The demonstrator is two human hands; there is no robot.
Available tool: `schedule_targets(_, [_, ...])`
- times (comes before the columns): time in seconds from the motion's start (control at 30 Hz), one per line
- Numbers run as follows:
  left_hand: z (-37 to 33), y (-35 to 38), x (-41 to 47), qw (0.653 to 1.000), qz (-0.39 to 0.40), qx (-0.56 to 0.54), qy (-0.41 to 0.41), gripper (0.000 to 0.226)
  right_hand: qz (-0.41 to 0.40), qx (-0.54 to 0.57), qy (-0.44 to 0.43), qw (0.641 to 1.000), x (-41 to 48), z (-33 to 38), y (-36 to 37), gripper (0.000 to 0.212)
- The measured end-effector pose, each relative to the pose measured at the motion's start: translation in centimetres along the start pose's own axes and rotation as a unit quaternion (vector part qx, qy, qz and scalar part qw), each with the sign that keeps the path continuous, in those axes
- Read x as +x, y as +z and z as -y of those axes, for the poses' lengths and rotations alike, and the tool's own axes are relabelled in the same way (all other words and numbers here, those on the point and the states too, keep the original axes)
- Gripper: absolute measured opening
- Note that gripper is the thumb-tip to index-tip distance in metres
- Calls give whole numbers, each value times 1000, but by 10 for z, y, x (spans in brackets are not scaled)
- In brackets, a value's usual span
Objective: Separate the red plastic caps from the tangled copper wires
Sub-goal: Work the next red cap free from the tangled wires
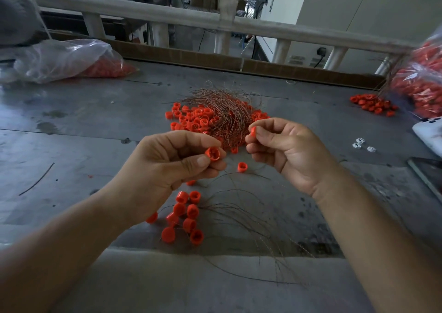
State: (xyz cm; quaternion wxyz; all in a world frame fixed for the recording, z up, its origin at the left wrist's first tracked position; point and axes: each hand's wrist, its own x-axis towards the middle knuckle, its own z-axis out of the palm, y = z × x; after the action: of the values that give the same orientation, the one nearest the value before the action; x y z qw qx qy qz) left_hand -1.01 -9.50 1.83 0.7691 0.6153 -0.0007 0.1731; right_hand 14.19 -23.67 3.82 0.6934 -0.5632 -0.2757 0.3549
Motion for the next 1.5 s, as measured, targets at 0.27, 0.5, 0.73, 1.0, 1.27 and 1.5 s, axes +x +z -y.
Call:
schedule_targets(0.27, [1,1,2,999,-26,25,-8,22,47,19,24,998,-7,-6,17,16])
schedule_targets(0.5, [1,-1,2,1000,-14,23,-5,17,41,38,39,998,-8,-5,20,19])
schedule_targets(0.73, [0,1,3,999,-27,45,-3,28,32,24,27,999,-7,-7,19,9])
schedule_targets(1.0, [2,-1,3,998,-31,51,-3,28,45,32,39,998,-8,-9,22,22])
schedule_targets(1.27, [1,0,4,996,-53,67,-4,29,38,-97,-51,993,-11,-14,26,19])
schedule_targets(1.5, [2,1,4,993,-73,95,-1,25,-5,-265,-223,938,-13,-27,36,20])
